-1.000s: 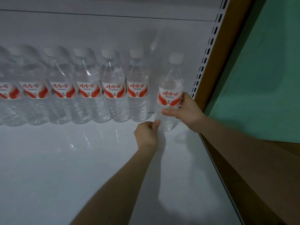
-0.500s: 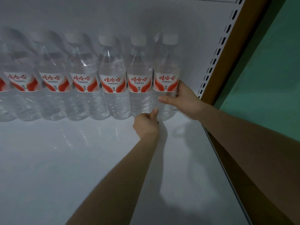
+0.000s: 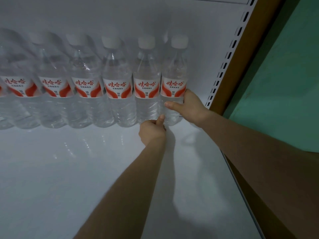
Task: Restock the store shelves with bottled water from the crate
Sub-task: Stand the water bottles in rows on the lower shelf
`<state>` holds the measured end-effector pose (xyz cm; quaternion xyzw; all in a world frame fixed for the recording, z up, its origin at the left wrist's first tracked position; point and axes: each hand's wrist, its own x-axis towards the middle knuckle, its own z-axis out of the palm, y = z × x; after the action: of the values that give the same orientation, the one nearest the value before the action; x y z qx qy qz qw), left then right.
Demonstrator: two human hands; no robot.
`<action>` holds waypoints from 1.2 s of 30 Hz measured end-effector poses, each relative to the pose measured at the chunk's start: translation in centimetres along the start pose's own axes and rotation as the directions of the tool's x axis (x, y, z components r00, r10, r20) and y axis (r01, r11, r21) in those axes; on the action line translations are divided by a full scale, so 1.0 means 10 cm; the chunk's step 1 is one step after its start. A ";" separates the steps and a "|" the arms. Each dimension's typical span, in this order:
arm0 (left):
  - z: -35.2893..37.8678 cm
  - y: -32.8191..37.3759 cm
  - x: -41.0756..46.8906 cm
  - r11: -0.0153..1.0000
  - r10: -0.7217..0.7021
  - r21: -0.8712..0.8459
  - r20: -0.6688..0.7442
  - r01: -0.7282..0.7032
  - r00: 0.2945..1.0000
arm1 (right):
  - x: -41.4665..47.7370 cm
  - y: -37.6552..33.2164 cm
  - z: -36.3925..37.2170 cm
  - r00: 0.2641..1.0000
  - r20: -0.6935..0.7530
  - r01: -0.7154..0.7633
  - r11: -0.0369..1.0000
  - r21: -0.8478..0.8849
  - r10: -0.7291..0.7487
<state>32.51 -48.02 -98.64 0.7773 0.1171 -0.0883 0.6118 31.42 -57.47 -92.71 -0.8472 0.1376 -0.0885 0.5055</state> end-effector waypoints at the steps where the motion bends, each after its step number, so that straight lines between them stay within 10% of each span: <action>1: -0.01 0.01 -0.01 1.000 -0.012 0.009 0.017 0.012 1.000 | -0.01 -0.01 0.02 1.000 -0.012 -0.015 1.000 0.009 0.015; 9: -0.29 0.07 -0.36 1.000 0.002 0.011 0.244 -0.005 0.970 | -0.36 -0.11 0.10 0.964 -0.082 -0.245 0.965 0.099 0.253; 22: -0.05 0.27 -1.66 0.944 0.283 0.064 0.351 -0.324 0.893 | -1.45 -0.24 -0.71 0.951 -0.270 -0.112 0.982 0.154 0.150; 30: 0.02 0.32 -2.90 0.692 0.655 -0.070 0.480 -0.718 0.584 | -2.88 -0.26 -1.67 0.924 -0.330 -0.045 0.911 0.410 0.194; 36: 0.26 0.08 -3.56 0.557 0.575 -0.119 0.769 -0.822 0.279 | -3.77 0.32 -2.06 0.883 -0.247 -0.346 0.910 0.228 0.398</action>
<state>-1.29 -53.37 -88.53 0.7202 -0.5141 -0.1283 0.4478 -10.67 -63.92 -86.19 -0.7343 0.3620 -0.1239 0.5607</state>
